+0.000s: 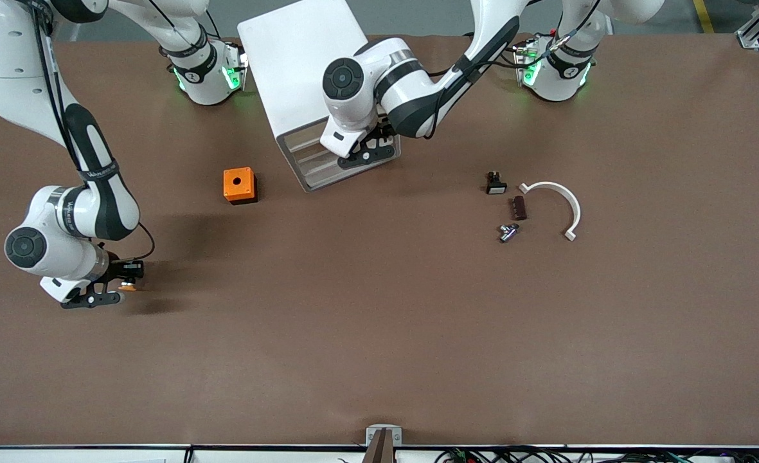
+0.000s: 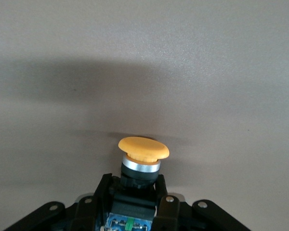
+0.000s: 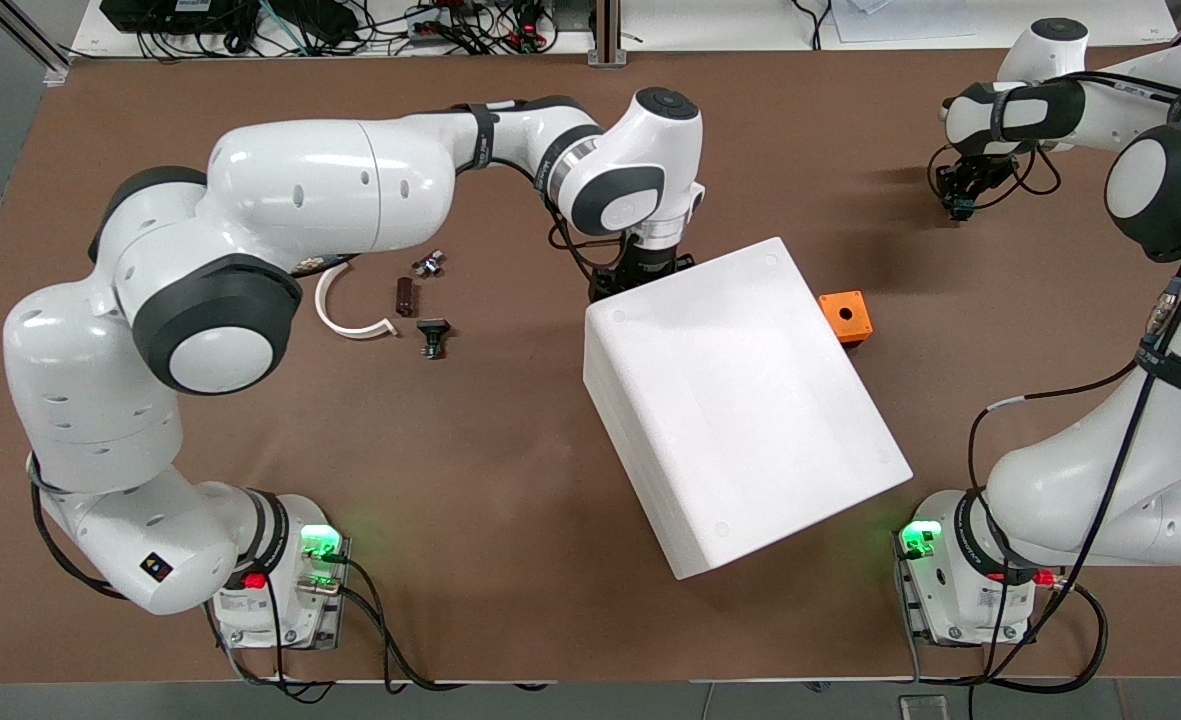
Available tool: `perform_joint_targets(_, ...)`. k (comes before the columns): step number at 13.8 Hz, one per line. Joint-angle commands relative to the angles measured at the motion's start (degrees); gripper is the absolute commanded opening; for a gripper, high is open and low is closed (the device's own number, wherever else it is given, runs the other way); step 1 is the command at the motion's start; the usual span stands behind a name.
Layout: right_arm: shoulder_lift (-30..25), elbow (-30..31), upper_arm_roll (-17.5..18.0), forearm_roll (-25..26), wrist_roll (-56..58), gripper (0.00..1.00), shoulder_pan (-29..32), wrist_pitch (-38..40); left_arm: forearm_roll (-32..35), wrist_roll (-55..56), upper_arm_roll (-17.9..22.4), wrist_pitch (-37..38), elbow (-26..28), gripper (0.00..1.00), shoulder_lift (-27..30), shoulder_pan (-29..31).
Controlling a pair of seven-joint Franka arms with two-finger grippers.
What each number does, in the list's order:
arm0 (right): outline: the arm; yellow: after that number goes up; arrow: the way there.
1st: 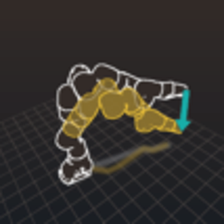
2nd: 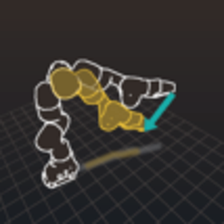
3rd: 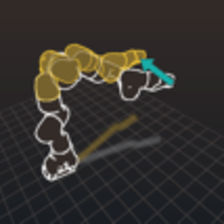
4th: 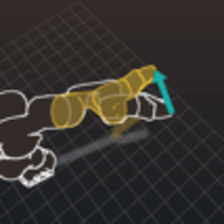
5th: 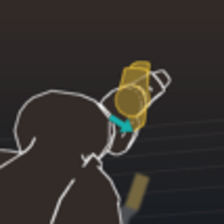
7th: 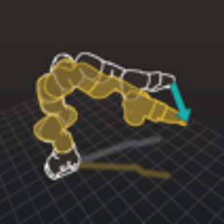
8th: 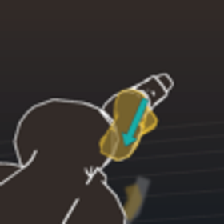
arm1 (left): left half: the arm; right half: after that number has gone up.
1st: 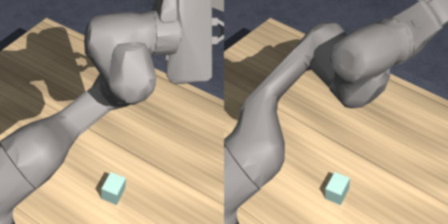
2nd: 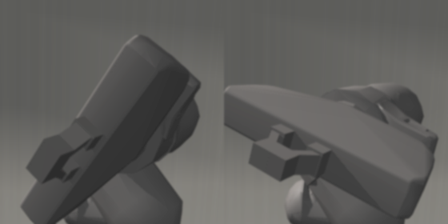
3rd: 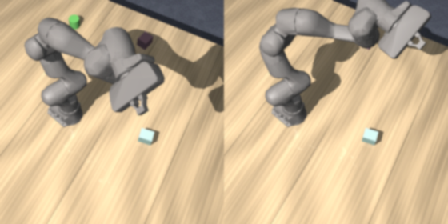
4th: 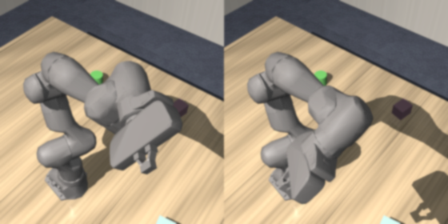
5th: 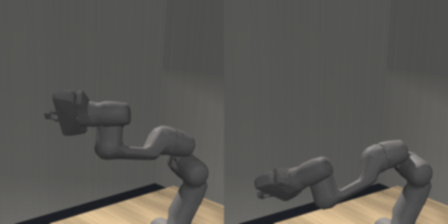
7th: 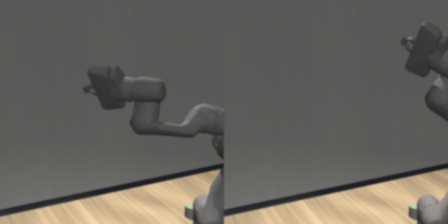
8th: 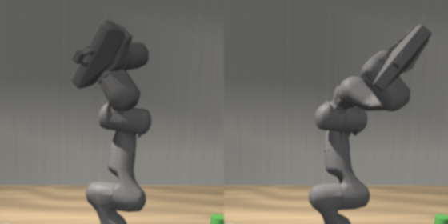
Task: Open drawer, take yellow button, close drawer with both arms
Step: 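Push the drawer shut with the left gripper while the right gripper carries the button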
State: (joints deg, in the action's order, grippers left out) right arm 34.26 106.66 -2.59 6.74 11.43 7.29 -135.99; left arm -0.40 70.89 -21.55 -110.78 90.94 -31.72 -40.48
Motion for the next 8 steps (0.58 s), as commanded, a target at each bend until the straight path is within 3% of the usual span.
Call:
perform_joint_targets(1,0.01,0.13,1.19,1.35,0.52,0.25,1.41,-1.12,0.93,0.75,-0.25,-0.93,1.87,1.0,0.52,-1.53)
perform_joint_targets(3,0.36,0.13,1.19,1.26,0.52,0.27,1.41,-1.47,0.93,0.92,-0.16,-0.85,1.96,1.0,0.43,-1.88)
perform_joint_targets(4,0.54,0.13,1.19,1.35,0.52,0.32,1.41,-1.47,1.01,1.27,-0.07,-0.58,1.87,1.0,0.43,-1.88)
perform_joint_targets(7,0.19,-0.13,1.19,1.17,0.44,0.99,1.32,-1.12,1.36,1.27,0.54,0.56,1.35,1.0,1.48,0.65)
perform_joint_targets(8,-0.25,-0.31,1.19,1.09,0.35,1.0,1.32,-0.86,1.63,1.19,0.54,0.65,1.17,1.0,1.92,2.75)
